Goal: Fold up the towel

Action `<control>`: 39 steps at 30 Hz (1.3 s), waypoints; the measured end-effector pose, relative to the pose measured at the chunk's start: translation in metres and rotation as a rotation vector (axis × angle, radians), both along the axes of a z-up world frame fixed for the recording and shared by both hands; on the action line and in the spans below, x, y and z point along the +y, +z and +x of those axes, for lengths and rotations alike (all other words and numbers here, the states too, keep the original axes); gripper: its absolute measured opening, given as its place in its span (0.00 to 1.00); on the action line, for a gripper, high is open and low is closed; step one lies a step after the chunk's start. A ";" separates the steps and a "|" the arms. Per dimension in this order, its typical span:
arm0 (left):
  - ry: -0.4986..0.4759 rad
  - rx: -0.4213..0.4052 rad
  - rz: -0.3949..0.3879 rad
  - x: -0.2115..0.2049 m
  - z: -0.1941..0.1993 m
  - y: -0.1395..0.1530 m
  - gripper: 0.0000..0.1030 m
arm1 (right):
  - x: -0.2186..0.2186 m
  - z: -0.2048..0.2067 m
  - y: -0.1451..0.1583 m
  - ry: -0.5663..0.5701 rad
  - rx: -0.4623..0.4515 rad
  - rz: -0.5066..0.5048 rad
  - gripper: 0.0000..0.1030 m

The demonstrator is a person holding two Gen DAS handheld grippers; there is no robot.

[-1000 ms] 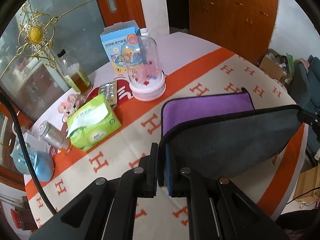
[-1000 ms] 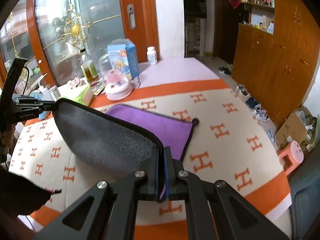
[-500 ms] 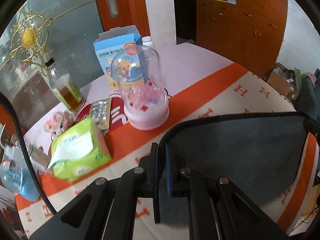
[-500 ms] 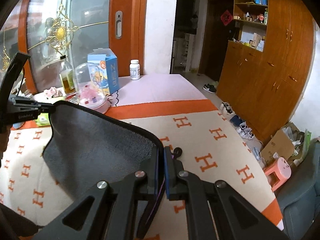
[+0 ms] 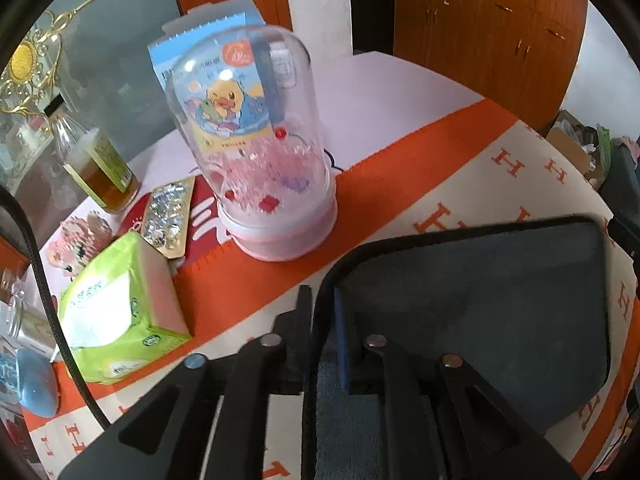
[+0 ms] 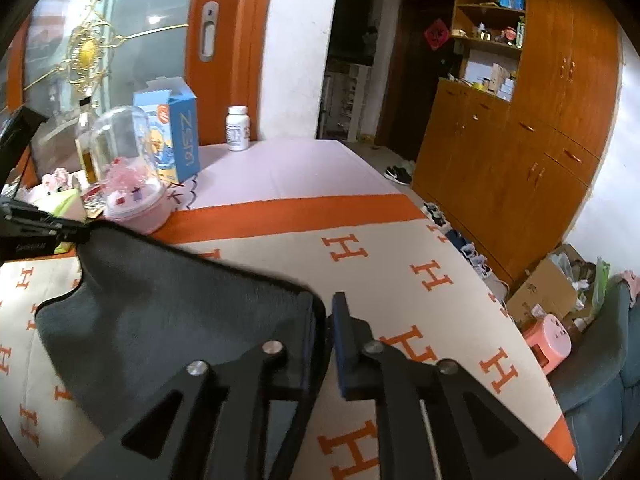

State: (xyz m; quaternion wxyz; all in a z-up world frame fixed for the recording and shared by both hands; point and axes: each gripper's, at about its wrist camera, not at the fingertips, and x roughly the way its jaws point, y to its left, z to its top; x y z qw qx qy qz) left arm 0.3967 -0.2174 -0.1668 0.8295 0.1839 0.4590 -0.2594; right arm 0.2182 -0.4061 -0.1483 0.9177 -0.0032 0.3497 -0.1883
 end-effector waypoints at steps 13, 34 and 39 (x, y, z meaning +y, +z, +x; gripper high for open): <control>0.107 0.051 -0.057 0.028 -0.016 0.013 0.65 | 0.007 -0.005 0.000 0.002 0.040 0.083 0.61; 0.294 0.016 -0.158 0.148 -0.149 0.072 0.77 | 0.083 -0.093 0.033 0.034 0.026 0.204 0.80; 0.326 -0.014 -0.172 0.179 -0.190 0.086 0.77 | 0.112 -0.121 0.038 0.079 0.027 0.221 0.87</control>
